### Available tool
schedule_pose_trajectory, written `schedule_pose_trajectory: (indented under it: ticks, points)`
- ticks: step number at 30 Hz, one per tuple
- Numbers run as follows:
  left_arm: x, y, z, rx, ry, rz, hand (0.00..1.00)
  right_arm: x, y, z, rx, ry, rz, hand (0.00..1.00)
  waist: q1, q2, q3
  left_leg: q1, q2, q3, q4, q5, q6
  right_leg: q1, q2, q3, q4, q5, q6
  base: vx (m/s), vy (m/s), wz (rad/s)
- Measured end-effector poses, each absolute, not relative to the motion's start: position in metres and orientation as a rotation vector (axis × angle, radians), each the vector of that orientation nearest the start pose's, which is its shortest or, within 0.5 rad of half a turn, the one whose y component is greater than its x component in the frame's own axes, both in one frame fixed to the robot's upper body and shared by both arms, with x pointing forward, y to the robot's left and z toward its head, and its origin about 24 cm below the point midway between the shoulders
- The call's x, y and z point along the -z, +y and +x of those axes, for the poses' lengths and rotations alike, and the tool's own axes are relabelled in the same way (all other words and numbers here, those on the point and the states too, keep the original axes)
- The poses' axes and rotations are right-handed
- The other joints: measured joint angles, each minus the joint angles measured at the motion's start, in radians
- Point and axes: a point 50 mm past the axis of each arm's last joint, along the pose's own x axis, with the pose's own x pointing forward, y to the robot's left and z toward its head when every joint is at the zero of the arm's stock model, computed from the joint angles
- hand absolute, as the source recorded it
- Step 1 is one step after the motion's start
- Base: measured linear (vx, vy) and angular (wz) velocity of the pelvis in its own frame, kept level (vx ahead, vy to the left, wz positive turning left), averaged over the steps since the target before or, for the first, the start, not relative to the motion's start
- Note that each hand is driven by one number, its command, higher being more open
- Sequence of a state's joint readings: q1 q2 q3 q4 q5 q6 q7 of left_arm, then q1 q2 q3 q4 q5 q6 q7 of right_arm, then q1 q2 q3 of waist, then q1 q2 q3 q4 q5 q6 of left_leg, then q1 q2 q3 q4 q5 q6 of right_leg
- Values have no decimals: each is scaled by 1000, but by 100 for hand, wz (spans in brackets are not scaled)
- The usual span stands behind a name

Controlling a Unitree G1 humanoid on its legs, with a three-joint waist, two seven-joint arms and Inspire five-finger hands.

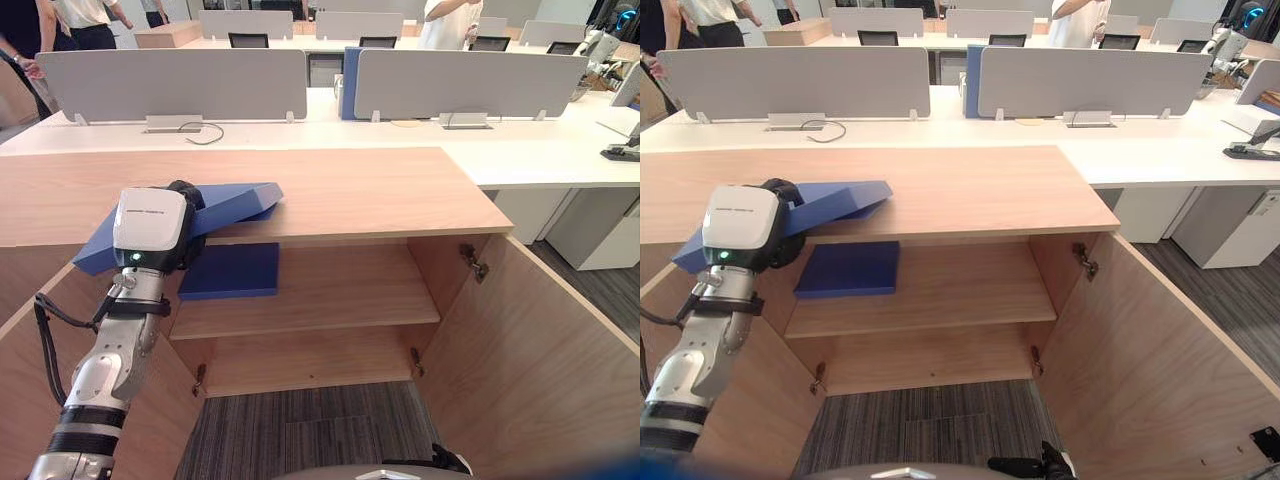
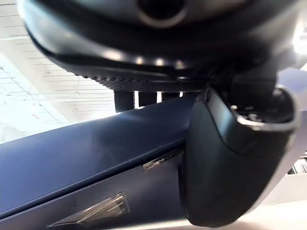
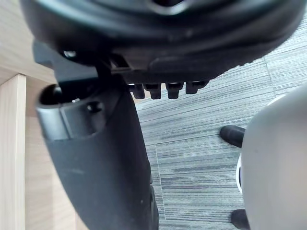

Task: Walk over to the cabinet, pick up the folder, carry it to the office cabinet, place the folder inside the office cabinet, then close the office cabinet door

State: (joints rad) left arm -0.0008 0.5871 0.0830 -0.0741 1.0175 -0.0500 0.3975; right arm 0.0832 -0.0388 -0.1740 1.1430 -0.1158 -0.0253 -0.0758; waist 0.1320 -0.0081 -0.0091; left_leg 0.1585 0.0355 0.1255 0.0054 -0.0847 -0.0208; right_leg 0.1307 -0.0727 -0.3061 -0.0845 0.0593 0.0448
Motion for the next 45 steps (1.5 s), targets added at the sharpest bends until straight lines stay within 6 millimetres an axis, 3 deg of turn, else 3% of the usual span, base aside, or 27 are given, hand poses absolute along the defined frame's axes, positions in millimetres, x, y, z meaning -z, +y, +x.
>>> schedule_pose_trajectory:
  ticks: [4, 6, 11, 14, 16, 19, 24, 30, 35, 40, 45]
  points:
    - [-134, 216, 206, -445, -554, 1194, 0, 170, -184, 75, 174, 1193, -76, 100, 4, -12, 2, -8, 0, 1, 2, 0, 0, -12, -2, 4, 0, 1, 1, 1, -1, -1]
    - [-139, 203, 187, -454, -587, 851, 0, 166, -181, 81, 189, 1141, -35, 100, 4, -12, 4, -7, 0, 1, 7, 0, 0, -12, -1, 10, 1, 1, 1, -10, -7, -6]
    - [-114, 218, 157, -468, -438, 127, 0, 134, -171, 100, 239, 876, 99, 100, -24, -1, 18, -10, 12, 2, 22, -17, 0, -9, 3, 15, 4, -3, -2, -61, -19, -3]
    - [-98, 222, 143, -488, -370, -151, 0, 107, -167, 110, 265, 720, 140, 100, -28, -10, 25, -14, 19, 2, 31, -19, -1, -9, 8, 15, 4, -3, -3, -14, -9, -1]
    - [-92, 221, 138, -493, -348, -235, 0, 92, -163, 118, 277, 634, 180, 100, -29, -20, 29, -16, 21, 3, 34, -19, -2, -8, 9, 15, 4, -2, -3, 0, 0, 0]
    - [-86, 218, 134, -491, -324, -312, 0, 63, -160, 134, 272, 480, 182, 100, -33, -32, 31, -12, 21, 6, 35, -20, -4, -4, 9, 17, 5, -3, -3, 3, 6, -1]
    - [-80, 211, 133, -448, -287, -415, 0, -7, -153, 166, 217, 123, 184, 100, -36, -31, 32, -9, 17, 8, 34, -21, -3, -5, 3, 18, 11, -6, -1, 0, 0, 0]
    - [-78, 210, 134, -392, -291, -474, 0, -68, -153, 200, 180, -203, 194, 100, -36, -24, 36, -9, 18, 10, 34, -21, -4, -9, 3, 21, 16, -8, -2, -4, 0, -1]
    - [-81, 212, 151, -285, -325, -457, 0, -122, -139, 236, 61, -459, 219, 100, -33, -6, 39, -5, 18, 12, 39, -20, -5, -10, 4, 24, 20, -8, -2, 0, 0, 0]
    - [-97, 214, 168, -152, -391, -362, 0, -153, -134, 254, -33, -584, 150, 100, -34, 0, 40, -2, 18, 12, 39, -20, -5, -6, 3, 24, 21, -8, -2, 0, 0, 0]
    - [-97, 216, 180, -89, -387, -277, 0, -148, -130, 270, -133, -544, 113, 100, -32, 6, 38, 3, 17, 12, 39, -19, -4, -4, 2, 24, 27, -8, -2, -7, 0, 0]
